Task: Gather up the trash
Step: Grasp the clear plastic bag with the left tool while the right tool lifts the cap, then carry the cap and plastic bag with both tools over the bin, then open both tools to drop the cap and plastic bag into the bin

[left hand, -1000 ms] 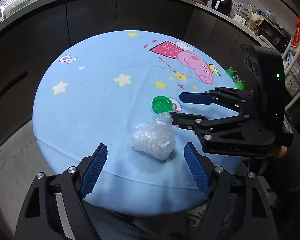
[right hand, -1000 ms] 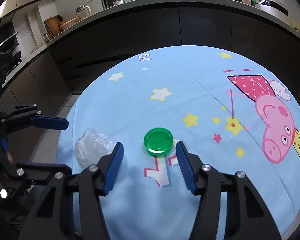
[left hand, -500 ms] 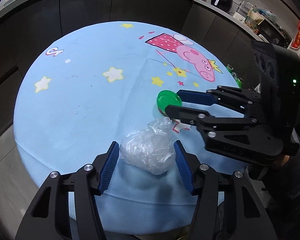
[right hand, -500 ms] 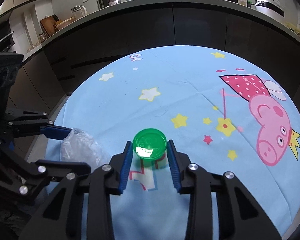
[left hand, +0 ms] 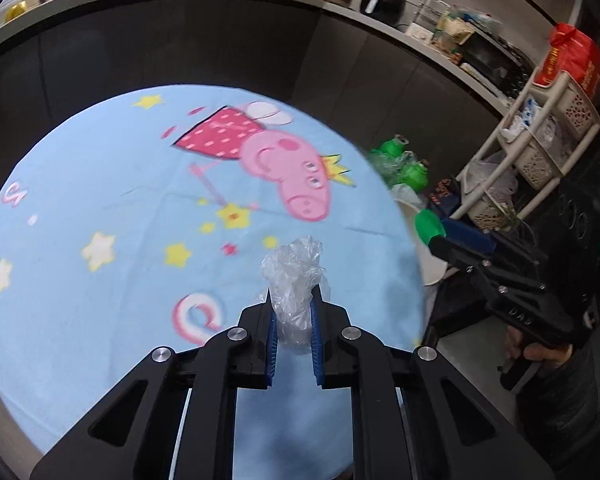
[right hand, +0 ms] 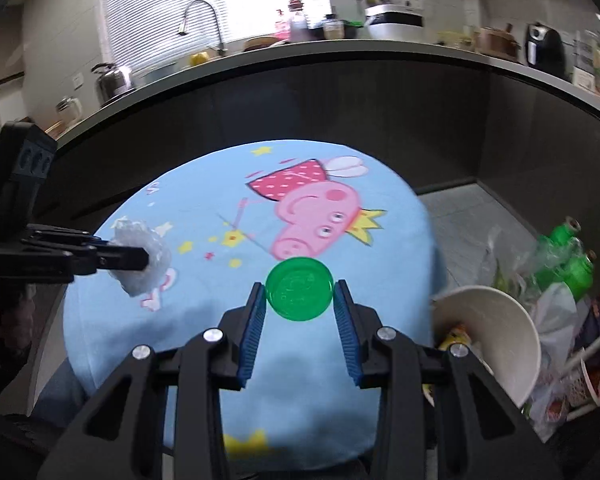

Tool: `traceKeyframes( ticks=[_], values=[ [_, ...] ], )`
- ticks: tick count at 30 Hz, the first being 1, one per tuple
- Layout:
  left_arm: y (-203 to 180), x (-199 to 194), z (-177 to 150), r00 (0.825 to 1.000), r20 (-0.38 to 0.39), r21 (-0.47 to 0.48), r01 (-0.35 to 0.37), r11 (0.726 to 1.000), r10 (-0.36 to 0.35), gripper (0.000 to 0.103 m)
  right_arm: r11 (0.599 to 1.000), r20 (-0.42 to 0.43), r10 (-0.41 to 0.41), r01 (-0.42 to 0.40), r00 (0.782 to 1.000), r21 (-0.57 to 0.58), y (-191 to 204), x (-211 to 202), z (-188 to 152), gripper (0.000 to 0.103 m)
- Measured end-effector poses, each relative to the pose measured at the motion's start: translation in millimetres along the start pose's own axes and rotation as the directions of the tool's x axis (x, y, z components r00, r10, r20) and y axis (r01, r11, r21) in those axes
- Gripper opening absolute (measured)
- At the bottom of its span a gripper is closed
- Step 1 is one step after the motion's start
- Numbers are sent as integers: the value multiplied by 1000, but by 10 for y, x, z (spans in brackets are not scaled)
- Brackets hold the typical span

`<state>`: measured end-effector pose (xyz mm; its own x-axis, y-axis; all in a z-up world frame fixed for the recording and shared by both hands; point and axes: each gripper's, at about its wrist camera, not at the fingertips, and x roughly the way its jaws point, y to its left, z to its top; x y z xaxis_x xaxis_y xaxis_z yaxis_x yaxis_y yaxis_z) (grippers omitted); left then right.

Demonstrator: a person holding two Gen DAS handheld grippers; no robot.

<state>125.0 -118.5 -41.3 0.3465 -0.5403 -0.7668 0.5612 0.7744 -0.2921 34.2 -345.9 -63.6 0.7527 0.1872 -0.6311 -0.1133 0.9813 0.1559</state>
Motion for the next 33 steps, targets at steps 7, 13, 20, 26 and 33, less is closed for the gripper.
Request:
traceKeyframes(
  ticks=[7, 13, 20, 26, 33],
  values=[
    [-1027, 614, 611, 984, -46, 130, 175, 976, -171, 12, 971, 0, -187, 185, 982, 151, -938, -238, -326, 36],
    [-1668, 1330, 841, 973, -131, 199, 214, 956, -190, 13, 952, -13, -222, 219, 975, 216, -1430, -129, -496, 38],
    [-1742, 1529, 875, 992, -60, 209, 118, 971, -107, 93, 945, 5, -248, 241, 969, 220, -1615, 3, -594, 93],
    [-1563, 1223, 884, 1000, 24, 152, 14, 988, -18, 94, 934, 10, -257, 246, 966, 258, -1485, -124, -563, 100],
    [-1244, 379, 626, 981, 155, 48, -122, 991, 114, 94, 944, 88, -287, 266, 954, 196, -862, -544, -201, 100]
  ],
)
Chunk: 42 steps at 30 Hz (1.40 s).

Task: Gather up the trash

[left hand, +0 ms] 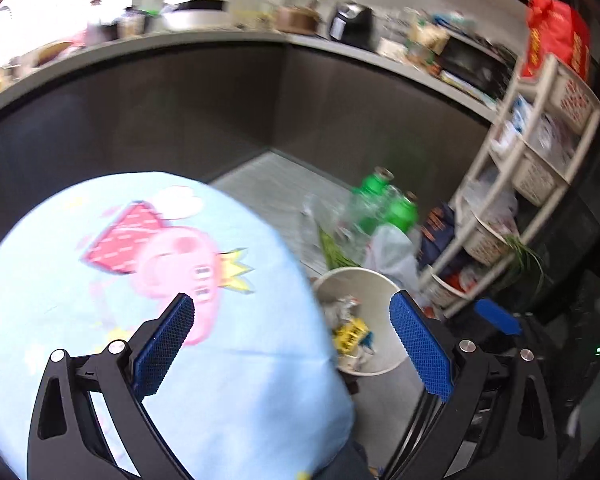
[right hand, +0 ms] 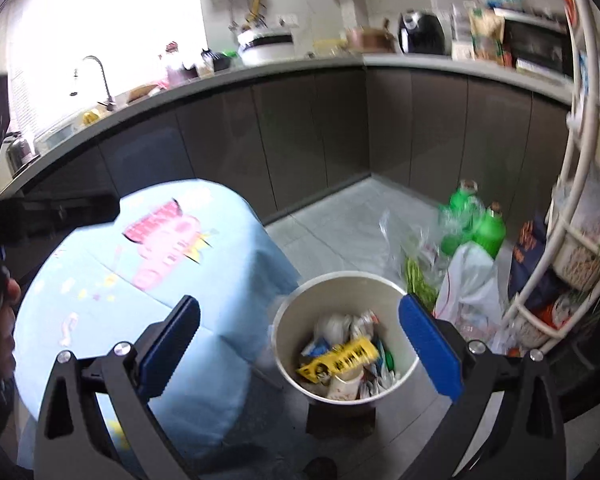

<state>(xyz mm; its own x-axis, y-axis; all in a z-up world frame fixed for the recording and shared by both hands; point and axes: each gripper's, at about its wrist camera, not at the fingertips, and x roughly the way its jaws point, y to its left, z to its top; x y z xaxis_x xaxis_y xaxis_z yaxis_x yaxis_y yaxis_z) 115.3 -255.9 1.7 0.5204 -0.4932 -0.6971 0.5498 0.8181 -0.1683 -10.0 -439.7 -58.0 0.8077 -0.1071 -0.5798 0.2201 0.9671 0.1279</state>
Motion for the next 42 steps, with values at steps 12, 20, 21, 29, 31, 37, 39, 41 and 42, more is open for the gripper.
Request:
traceKeyframes(
  ticks=[12, 20, 21, 29, 31, 37, 39, 41, 42],
  values=[
    [697, -1003, -607, 946, -2, -120, -323, 939, 325, 94, 992, 7, -92, 93, 996, -85, 1175, -579, 136, 100],
    [1007, -1280, -976, 931, -47, -169, -364, 916, 361, 94, 986, 1, -112, 111, 994, -122, 1528, -737, 43, 100],
    [1003, -1297, -998, 930, -48, -166, -366, 916, 364, 94, 986, -2, -114, 112, 994, -124, 1553, -749, 35, 100],
    [979, -1388, -1043, 932, -38, -162, -362, 918, 361, 94, 985, 0, -116, 116, 993, -127, 1608, -813, 13, 100],
    [973, -1396, -1046, 932, -35, -160, -360, 919, 360, 94, 985, 1, -115, 114, 993, -128, 1611, -821, 18, 100],
    [947, -1364, -1029, 933, -38, -154, -360, 920, 359, 94, 986, -5, -111, 110, 994, -129, 1630, -804, 26, 100],
    [941, -1348, -1026, 932, -40, -151, -362, 920, 360, 94, 986, -7, -109, 107, 994, -131, 1639, -793, 34, 100],
    [936, -1333, -1023, 932, -41, -147, -363, 920, 361, 94, 986, -9, -109, 107, 994, -130, 1629, -776, 43, 100],
    [932, -1327, -1024, 931, -41, -146, -364, 920, 362, 94, 986, -10, -108, 106, 994, -129, 1627, -769, 46, 100]
  ],
)
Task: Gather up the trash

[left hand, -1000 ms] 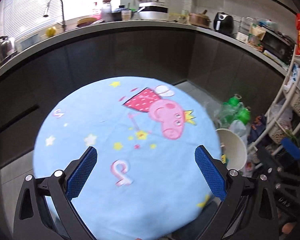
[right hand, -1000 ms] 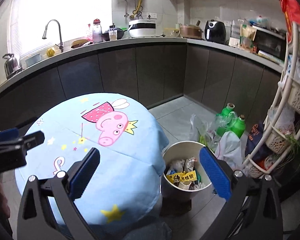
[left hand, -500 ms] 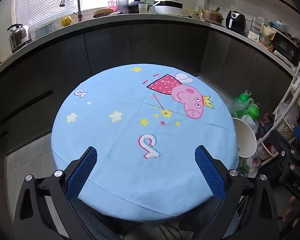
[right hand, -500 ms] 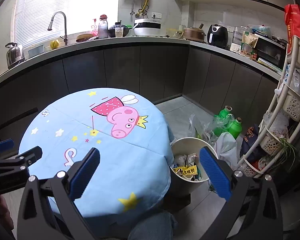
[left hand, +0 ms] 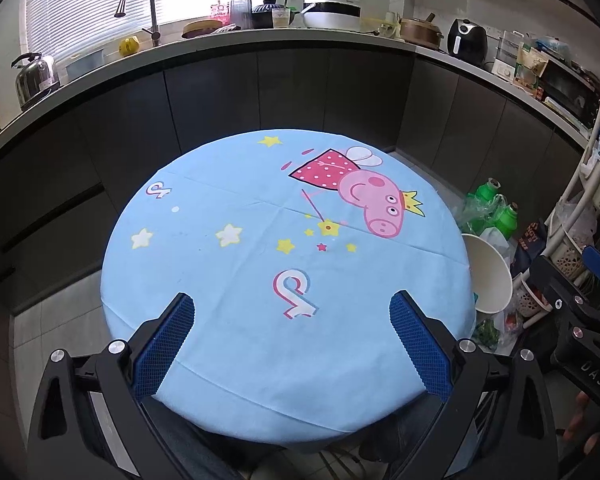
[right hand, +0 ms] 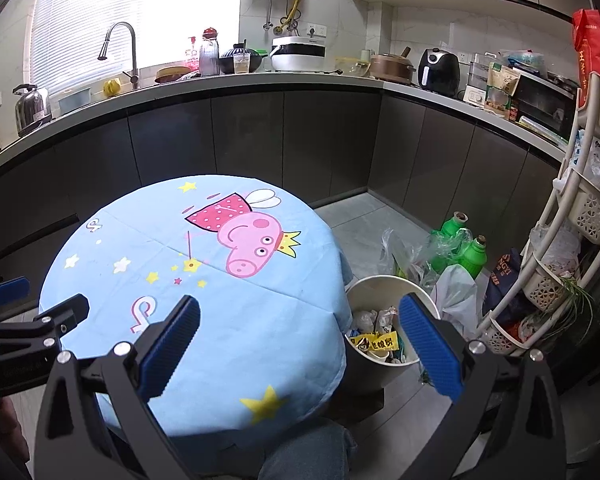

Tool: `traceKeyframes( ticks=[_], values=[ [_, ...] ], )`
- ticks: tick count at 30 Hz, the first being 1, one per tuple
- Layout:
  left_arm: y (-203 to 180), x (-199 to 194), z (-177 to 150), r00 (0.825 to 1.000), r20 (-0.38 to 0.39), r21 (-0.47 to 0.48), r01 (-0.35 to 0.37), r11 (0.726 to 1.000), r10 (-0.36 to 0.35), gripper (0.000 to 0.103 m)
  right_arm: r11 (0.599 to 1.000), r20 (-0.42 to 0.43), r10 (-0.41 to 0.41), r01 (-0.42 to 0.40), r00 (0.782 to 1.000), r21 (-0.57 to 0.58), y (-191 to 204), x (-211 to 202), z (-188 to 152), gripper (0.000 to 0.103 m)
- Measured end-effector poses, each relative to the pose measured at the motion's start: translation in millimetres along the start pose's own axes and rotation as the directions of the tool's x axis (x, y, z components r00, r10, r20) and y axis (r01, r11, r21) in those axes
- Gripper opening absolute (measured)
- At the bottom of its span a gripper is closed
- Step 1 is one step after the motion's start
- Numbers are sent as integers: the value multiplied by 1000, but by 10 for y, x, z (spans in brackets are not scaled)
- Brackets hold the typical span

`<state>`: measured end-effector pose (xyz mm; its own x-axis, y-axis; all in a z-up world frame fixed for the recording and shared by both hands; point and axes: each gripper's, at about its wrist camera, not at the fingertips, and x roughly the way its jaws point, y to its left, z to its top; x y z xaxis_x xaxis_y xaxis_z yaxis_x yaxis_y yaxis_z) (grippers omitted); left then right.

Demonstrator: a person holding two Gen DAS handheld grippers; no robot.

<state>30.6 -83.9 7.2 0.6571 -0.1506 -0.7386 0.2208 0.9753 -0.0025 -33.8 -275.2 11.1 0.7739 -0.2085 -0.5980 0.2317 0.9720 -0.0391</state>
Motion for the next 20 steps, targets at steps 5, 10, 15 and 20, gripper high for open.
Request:
traceKeyframes(
  ticks=[5, 10, 15, 20],
  values=[
    [-18, 10, -20, 1000, 3, 3, -7, 1000, 7, 94, 1000, -4, 1, -1, 1000, 2, -11, 44, -6, 100],
    [-20, 11, -24, 1000, 3, 3, -7, 1000, 7, 94, 1000, -3, 1, -1, 1000, 2, -14, 42, -7, 100],
    [-8, 10, -20, 1000, -2, -3, -10, 1000, 10, 94, 1000, -4, 2, -2, 1000, 3, -16, 52, -9, 100],
    [5, 10, -12, 1000, -1, -5, -9, 1000, 9, 94, 1000, -4, 2, -2, 1000, 3, -14, 51, -10, 100]
  ],
)
